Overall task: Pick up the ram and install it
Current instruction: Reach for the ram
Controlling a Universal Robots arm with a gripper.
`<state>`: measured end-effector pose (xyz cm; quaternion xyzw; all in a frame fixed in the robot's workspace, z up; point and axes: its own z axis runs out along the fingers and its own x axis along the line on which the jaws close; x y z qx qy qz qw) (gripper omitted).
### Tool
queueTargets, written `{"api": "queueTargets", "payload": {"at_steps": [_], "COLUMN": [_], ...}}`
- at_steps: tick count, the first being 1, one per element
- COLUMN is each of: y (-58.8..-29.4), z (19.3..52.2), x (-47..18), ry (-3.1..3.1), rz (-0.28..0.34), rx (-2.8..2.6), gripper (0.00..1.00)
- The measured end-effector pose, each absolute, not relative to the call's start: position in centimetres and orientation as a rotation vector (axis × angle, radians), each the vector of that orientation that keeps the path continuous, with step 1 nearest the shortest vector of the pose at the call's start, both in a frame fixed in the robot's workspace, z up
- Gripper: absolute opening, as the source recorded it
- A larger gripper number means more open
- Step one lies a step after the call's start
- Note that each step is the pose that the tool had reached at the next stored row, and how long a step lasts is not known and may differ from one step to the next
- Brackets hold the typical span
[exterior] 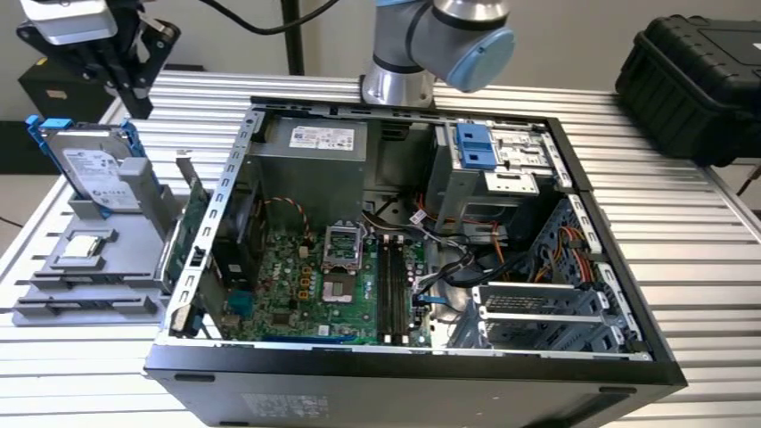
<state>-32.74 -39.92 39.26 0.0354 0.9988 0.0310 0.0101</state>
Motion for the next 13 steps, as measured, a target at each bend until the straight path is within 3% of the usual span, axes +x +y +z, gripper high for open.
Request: {"api": "queueTargets", "payload": {"at_steps": [13], "y": [-39.9], "z": [39.3], "x": [-35.6], "ry": [3.118], "rz": [0.099], "rx": [0.111], "gripper": [0.0]}}
